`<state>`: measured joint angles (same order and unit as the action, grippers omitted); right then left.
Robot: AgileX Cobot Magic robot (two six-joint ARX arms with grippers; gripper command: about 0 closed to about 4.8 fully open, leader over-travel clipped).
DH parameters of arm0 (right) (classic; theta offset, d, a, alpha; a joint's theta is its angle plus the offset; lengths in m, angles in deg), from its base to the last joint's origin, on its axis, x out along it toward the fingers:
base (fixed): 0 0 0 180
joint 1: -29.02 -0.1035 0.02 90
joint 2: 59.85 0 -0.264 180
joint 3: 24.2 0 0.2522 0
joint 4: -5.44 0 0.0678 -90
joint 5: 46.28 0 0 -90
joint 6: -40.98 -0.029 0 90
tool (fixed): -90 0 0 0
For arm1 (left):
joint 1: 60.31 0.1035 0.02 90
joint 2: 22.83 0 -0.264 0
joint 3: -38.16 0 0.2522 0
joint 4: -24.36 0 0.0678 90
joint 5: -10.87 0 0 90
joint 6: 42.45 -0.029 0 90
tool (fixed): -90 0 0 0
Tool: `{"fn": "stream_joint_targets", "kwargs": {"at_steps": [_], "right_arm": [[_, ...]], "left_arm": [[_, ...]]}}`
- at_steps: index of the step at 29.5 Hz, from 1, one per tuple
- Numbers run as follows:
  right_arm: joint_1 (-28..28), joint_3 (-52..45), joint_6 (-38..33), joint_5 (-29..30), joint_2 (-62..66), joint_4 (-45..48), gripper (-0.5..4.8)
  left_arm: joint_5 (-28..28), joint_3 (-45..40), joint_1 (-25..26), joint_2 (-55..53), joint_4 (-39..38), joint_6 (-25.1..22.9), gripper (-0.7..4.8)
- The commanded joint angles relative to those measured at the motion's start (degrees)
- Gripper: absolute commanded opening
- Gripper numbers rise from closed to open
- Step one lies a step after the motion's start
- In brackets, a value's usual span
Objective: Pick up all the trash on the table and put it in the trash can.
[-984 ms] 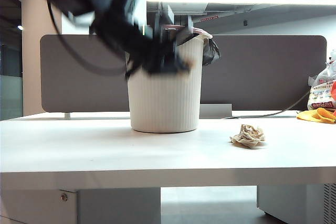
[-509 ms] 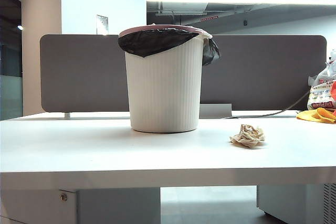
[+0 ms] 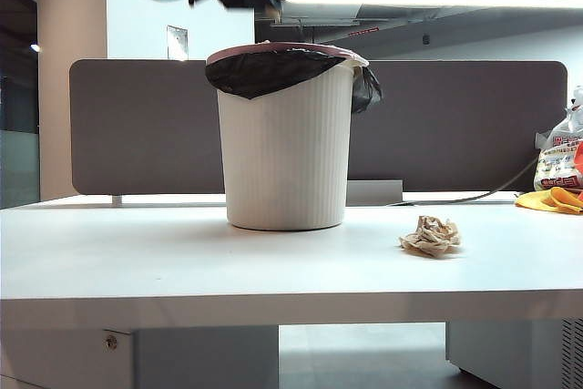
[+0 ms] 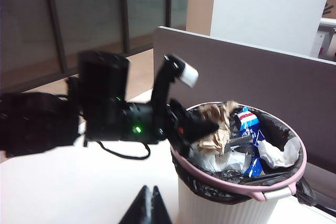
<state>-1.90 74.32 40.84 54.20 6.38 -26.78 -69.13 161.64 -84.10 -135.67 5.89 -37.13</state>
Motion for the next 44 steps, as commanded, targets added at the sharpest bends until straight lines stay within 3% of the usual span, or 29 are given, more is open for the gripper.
{"fn": "stream_joint_targets", "kwargs": {"at_steps": [1,2,3,18,23,31,33,36,44], "right_arm": [[-0.07,0.42,-0.76,-0.09,-0.50,-0.68,-0.04],[-0.07,0.42,-1.05,-0.09,-0.50,-1.05,-0.04],[-0.07,0.42,-1.18,-0.09,-0.59,-1.44,-0.04],[-0.07,0.42,-1.18,-0.42,-0.94,-4.28,-0.04],[-0.09,0.39,0.85,-5.09,-3.67,-12.94,-0.04],[-0.09,0.39,0.81,-7.45,-11.61,-22.82,-0.04],[-0.09,0.39,0.50,-8.02,-13.66,-25.51,-0.04],[-0.09,0.35,0.17,-9.11,-16.31,-30.14,-0.04],[-0.09,-6.32,-2.47,-12.24,-24.70,-35.23,-0.04]], "left_arm": [[0.02,0.15,0.17,-0.66,0.76,-0.85,2.39],[0.07,0.15,0.17,-0.83,0.94,-0.83,4.13],[0.07,0.15,0.17,-0.90,1.16,-0.85,4.79],[0.17,0.57,-0.59,3.48,0.31,-0.55,4.79],[9.14,0.55,-2.51,8.87,-5.01,-0.35,4.79],[21.27,0.50,-8.28,14.19,-12.50,1.11,4.79],[20.46,0.50,-10.51,14.16,-16.50,0.35,4.79],[14.05,-0.61,-13.81,12.87,-21.09,-2.95,4.79],[-1.99,-5.22,-20.96,5.84,-21.68,-1.40,4.79]]}}
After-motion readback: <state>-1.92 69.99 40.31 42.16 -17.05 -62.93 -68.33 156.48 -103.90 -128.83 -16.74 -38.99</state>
